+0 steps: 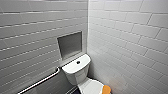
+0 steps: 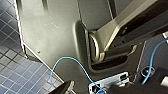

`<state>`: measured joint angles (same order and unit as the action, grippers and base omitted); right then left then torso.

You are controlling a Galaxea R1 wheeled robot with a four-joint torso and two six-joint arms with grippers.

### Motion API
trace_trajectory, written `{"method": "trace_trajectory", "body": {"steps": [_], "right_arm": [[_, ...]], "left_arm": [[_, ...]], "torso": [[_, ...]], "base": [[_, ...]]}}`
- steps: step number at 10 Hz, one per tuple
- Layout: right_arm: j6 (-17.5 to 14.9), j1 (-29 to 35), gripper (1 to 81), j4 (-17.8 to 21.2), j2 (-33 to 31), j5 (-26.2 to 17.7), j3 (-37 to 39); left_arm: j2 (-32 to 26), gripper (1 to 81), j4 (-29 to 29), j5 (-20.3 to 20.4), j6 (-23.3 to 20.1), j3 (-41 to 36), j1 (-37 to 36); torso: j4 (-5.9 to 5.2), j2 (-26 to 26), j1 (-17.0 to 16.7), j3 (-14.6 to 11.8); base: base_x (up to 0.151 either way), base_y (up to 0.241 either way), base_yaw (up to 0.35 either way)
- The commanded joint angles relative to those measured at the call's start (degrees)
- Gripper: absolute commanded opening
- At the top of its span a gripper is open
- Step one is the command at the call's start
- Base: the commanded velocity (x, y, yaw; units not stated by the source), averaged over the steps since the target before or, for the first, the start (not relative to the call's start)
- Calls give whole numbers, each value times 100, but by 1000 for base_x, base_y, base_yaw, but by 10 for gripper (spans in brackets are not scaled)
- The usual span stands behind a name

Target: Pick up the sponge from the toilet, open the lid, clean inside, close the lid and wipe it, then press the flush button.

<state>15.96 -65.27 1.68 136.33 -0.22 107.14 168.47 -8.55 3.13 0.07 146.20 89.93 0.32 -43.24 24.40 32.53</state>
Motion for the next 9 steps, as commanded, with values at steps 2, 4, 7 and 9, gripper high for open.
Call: {"method": "trace_trajectory", "body": {"steps": [2, 4, 7, 9], "right_arm": [[4, 948, 811, 288, -314, -312, -45], [39, 1388, 811, 359, -332, -426, -72], [118, 2003, 811, 377, -288, -680, -107], [206, 2311, 811, 403, -226, -831, -81]], "left_arm": [[55, 811, 2, -340, -16, -30, 266], [82, 811, 2, -331, -16, -30, 372], [178, 811, -24, -340, -16, -30, 425], [292, 811, -60, -340, -16, -30, 530]], "torso": [[0, -765, 491, 715], [0, -1183, 758, 570], [0, -1675, 1077, 881], [0, -2088, 1338, 913]], "base": [[0, 0, 0], [0, 0, 0], [0, 0, 0], [0, 0, 0]]}}
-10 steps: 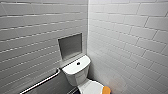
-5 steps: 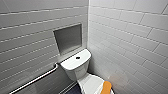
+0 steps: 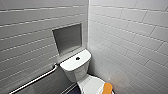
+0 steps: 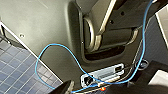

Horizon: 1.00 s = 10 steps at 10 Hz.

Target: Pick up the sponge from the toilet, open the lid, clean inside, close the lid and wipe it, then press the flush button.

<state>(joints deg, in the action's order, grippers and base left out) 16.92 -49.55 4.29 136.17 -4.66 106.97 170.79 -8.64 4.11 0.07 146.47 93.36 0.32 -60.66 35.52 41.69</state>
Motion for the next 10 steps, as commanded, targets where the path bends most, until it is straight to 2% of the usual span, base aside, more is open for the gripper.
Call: {"method": "trace_trajectory", "body": {"steps": [1, 2, 3, 5, 6, 8, 10], "right_arm": [[162, 863, 811, 151, -175, -413, -28], [197, 968, 811, 169, -140, -431, 24], [232, 1030, 811, 169, -105, -422, 33], [242, 1223, 811, 177, -70, -431, 59], [277, 1320, 811, 212, -70, -431, 68], [303, 1574, 811, 256, -61, -439, 68], [321, 1768, 811, 283, 44, -650, 85]], "left_arm": [[61, 811, -50, -437, -16, -57, 231], [52, 811, -50, -437, -16, -57, 284], [60, 811, -50, -437, -16, -57, 346], [105, 811, -58, -437, -16, -57, 460], [140, 811, -59, -437, -16, -57, 495], [184, 811, -59, -437, -25, -57, 548], [184, 811, -50, -437, -25, -57, 566]], "torso": [[0, -560, 361, 0], [0, -776, 496, 2], [0, -984, 625, 520], [0, -1310, 813, 649], [0, -1474, 916, 800], [0, -1884, 1176, 1189], [0, -2315, 1449, 1594]], "base": [[0, 0, 0], [0, 0, 0], [0, 0, 0], [0, 0, 0], [0, 0, 0], [0, 0, 0], [0, 0, 0]]}}
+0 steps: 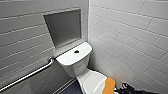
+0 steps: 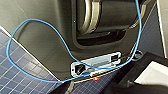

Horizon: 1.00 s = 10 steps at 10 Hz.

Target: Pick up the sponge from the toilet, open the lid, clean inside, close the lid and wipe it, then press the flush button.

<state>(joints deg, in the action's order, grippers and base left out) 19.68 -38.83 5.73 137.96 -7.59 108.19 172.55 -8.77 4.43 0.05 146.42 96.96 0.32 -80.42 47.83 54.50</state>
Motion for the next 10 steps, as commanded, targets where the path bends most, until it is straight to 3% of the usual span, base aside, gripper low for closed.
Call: {"method": "trace_trajectory", "body": {"steps": [1, 2, 5, 9, 10], "right_arm": [[45, 748, 811, 200, -30, -374, 77], [45, 819, 811, 262, 111, -383, 245], [45, 941, 811, 271, 463, -392, 508], [45, 1047, 811, 420, 648, -401, 834], [45, 1039, 811, 438, 709, -600, 938]], "left_arm": [[8, 811, -29, -461, -31, -52, 231], [8, 811, -20, -469, -31, -52, 231], [8, 811, -3, -469, -31, -52, 231], [-9, 811, -2, -486, -22, -52, 231], [-9, 811, -11, -478, -22, -52, 231]], "torso": [[0, -553, 356, 200], [0, -183, 116, 170], [0, -387, 258, 371], [0, -371, 265, 376], [0, -944, 634, 376]], "base": [[0, 0, 0], [0, 0, 0], [0, 0, 0], [0, 0, 0], [0, 0, 0]]}}
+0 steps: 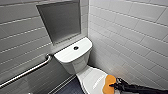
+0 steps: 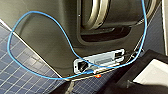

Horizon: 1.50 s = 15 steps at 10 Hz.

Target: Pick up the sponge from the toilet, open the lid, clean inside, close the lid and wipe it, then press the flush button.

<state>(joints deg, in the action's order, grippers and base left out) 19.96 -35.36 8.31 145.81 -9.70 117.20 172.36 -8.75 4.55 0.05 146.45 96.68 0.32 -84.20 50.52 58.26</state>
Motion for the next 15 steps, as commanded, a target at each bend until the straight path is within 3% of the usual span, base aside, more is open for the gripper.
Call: {"method": "trace_trajectory", "body": {"steps": [1, 2, 3, 4, 6, 9, 15], "right_arm": [[17, 701, 811, 179, -24, -480, 152], [8, 675, 811, 162, 21, -479, 240], [8, 648, 811, 153, 65, -410, 250], [0, 622, 811, 135, 135, -366, 267], [0, 543, 811, 135, 241, -217, 311], [0, 280, 811, 144, 206, 643, -39], [26, -108, 811, 135, 38, 1612, -638]], "left_arm": [[17, 811, -21, -490, -22, -54, 259], [18, 811, -21, -498, -22, -54, 259], [9, 811, -21, -525, -22, -54, 259], [-8, 811, -12, -551, -22, -54, 259], [-26, 811, -12, -560, -22, -54, 259], [-26, 811, -21, -577, -31, -54, 277], [-8, 811, -30, -569, -31, -54, 277]], "torso": [[0, -568, 367, 0], [0, -46, 26, 0], [0, -144, 90, 535], [0, -179, 114, 552], [0, -227, 142, 205], [0, -236, 147, 415], [0, -238, 149, 413]], "base": [[0, 0, 0], [0, 0, 0], [0, 0, 0], [0, 0, 0], [0, 0, 0], [0, 0, 0], [0, 0, 0]]}}
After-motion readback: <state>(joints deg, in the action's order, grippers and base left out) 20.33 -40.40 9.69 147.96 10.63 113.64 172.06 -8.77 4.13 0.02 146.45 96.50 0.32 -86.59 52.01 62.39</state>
